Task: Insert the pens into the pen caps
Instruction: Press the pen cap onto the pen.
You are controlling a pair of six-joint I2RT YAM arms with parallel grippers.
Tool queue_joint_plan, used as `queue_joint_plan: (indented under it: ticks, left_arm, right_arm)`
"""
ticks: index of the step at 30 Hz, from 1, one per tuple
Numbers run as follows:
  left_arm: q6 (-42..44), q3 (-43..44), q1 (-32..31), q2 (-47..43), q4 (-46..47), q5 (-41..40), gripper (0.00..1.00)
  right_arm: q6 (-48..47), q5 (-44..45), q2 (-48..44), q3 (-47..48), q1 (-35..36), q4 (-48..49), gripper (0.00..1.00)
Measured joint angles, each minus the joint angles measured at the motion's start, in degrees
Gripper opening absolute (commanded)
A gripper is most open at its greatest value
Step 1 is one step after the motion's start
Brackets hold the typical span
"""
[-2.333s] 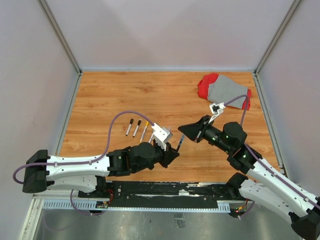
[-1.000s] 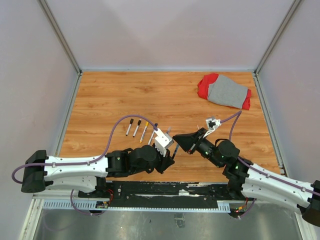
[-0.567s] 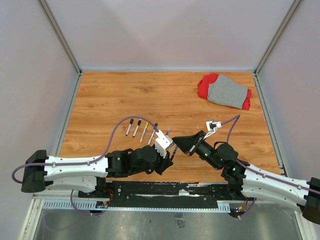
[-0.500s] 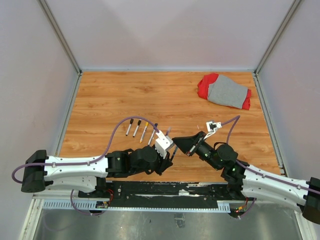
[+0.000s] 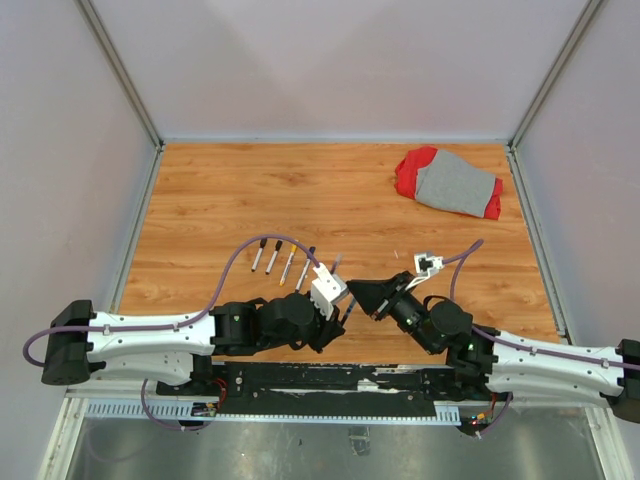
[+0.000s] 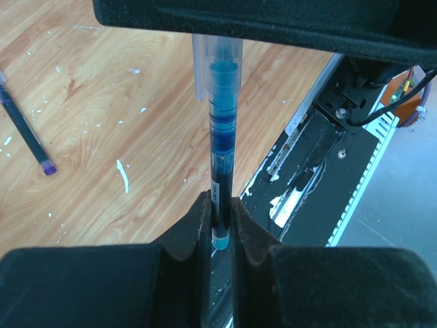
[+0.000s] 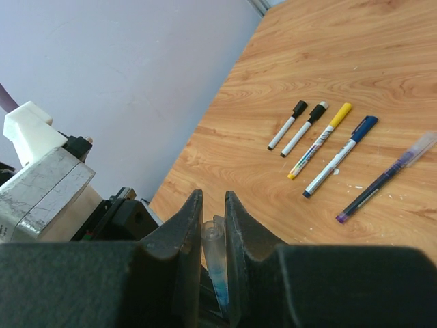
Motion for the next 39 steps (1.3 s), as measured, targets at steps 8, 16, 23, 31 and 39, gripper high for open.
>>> queue_joint_plan:
  ticks: [8, 16, 23, 31, 39]
  left_arm:
    - [0.4, 0.0, -0.1, 0.0, -0.3, 0.0, 0.00]
    - [0.9, 0.0, 0.0, 0.0, -1.5, -1.1, 0.00]
    - [1.3, 0.0, -0.1, 0.0, -2.6, -1.3, 0.00]
    - [1.7, 0.0, 0.0, -0.4, 0.3, -2.1, 0.00]
    - [1.1, 0.1, 0.0, 1.3, 7.2, -2.6, 0.00]
  right_arm:
    - [-1.9, 9.9, 0.5, 2.0, 5.4, -6.1, 0.01]
    - [1.7, 14.7, 3.7, 4.4, 7.1, -10.1, 0.01]
    - [6.5, 14.8, 0.7, -0.1, 7.1, -7.5, 0.01]
    - [5.5, 15.2, -3.3, 1.0, 7.1, -10.5, 0.04]
    - [-2.2, 17.6, -3.8, 9.6, 7.7, -20.6, 0.07]
